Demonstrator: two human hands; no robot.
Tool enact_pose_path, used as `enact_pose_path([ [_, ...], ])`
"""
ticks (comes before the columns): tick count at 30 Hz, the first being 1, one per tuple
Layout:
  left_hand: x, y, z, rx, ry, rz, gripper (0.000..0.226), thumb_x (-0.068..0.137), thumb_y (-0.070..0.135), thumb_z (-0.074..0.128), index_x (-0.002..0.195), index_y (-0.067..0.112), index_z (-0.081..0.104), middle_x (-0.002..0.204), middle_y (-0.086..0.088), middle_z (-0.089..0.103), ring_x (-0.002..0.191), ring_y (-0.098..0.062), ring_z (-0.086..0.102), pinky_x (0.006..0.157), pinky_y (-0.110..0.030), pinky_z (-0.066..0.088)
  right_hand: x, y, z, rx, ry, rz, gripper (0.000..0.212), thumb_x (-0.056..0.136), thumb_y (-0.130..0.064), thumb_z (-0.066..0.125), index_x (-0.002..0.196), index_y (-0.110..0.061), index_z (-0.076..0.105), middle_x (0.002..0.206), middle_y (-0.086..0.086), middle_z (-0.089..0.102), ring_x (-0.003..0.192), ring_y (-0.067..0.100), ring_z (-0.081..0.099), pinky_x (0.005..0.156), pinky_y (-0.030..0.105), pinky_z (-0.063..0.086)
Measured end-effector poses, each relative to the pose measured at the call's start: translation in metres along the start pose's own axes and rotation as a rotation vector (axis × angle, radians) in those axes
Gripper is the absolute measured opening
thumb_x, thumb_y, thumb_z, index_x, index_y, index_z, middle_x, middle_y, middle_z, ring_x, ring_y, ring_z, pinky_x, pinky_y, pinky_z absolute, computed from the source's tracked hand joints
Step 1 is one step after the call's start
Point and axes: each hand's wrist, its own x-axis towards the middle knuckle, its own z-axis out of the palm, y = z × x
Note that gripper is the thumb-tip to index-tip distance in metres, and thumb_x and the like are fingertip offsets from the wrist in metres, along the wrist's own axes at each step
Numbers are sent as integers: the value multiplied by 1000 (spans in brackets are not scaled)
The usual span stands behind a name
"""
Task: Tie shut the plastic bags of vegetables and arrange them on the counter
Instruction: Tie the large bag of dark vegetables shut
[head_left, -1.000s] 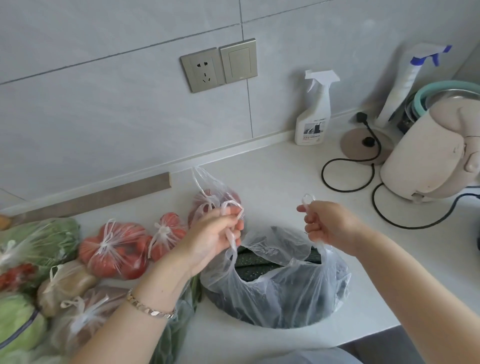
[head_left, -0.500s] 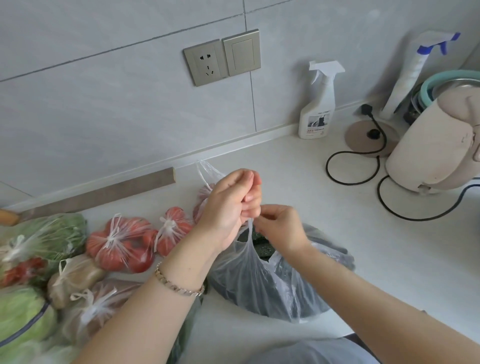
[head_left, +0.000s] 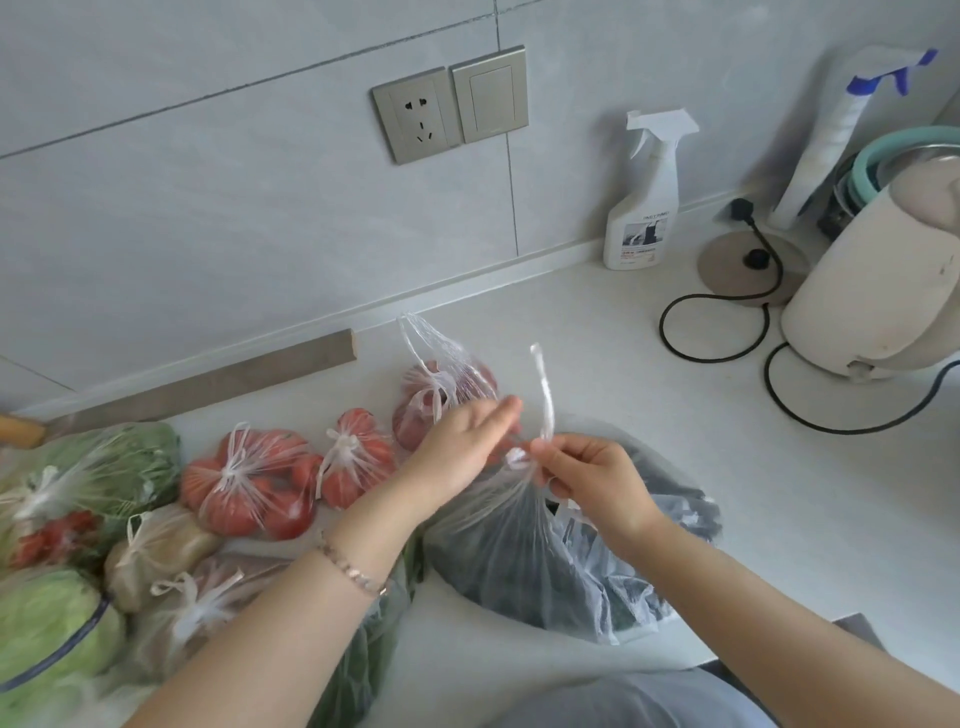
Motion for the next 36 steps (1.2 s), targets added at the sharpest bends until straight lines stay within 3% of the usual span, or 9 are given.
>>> enact_pose_path([
  [4, -12, -14, 11, 149, 90, 78, 18, 79, 30, 69, 86, 14, 71, 83, 1, 72, 80, -13, 65, 77, -26, 49, 6, 2, -6, 32, 41, 5, 26, 87, -16, 59, 64, -16, 71, 52, -2, 62, 47, 8, 47, 48, 15, 40],
  [9, -17, -17, 25, -48, 227, 137, 10, 84, 21, 64, 84, 12, 68, 77, 6, 67, 71, 0, 59, 70, -10, 44, 4, -2, -5, -103, 55, -81, 19, 87, -18, 60, 71, -12, 69, 55, -3, 63, 50, 9, 52, 49, 16, 42],
  [14, -17, -17, 32, -564, -5, -16, 14, 72, 20, 50, 71, 14, 62, 77, 1, 64, 83, -12, 58, 85, -27, 42, 10, 1, -7, -36, 238, -75, 21, 89, -13, 57, 70, -6, 60, 51, 0, 55, 43, 10, 49, 45, 17, 41],
  [19, -18, -20, 40, -60, 36, 133, 42, 89, 20, 56, 59, 19, 27, 50, 10, 39, 53, -3, 35, 56, -17, 29, 17, -5, -13, -155, 269, -36, 5, 81, -12, 67, 79, -10, 63, 56, -1, 56, 45, 12, 55, 53, 28, 49],
  [22, -14, -18, 44, -46, 144, 187, 42, 90, 14, 54, 60, 17, 25, 53, 10, 53, 60, -7, 49, 60, -15, 35, 17, -7, -13, -325, 255, -67, 24, 77, -11, 70, 98, -18, 59, 65, -1, 56, 50, 14, 56, 55, 27, 49],
  [27, -12, -17, 41, -90, 260, 176, 42, 90, 15, 54, 61, 16, 24, 55, -5, 42, 48, -3, 41, 55, -19, 36, 8, -11, -15, -668, -90, -128, 19, 83, -9, 54, 80, -20, 69, 67, -7, 59, 53, 3, 48, 50, 13, 39],
  [31, -11, -19, 40, -118, 243, 164, 38, 90, 17, 54, 63, 15, 28, 64, -27, 49, 58, -26, 49, 63, -36, 44, 6, -3, -25, -353, -195, -72, 23, 80, 5, 61, 88, -16, 66, 75, 9, 70, 65, 13, 59, 63, 26, 45],
  [34, -8, -19, 40, -193, 215, 124, 37, 91, 14, 54, 63, 14, 29, 52, -1, 43, 46, 0, 44, 52, -11, 39, 8, 1, -28, -135, -204, -127, 35, 78, 12, 62, 78, -23, 68, 75, 5, 73, 71, 28, 66, 69, 36, 52],
  [36, -5, -20, 41, -218, 182, 63, 39, 91, 20, 55, 62, 16, 28, 51, 7, 46, 48, 3, 46, 57, -8, 37, 11, 6, -27, -148, -157, -202, 45, 75, 13, 64, 72, -31, 73, 78, 2, 74, 81, 35, 68, 80, 41, 53],
])
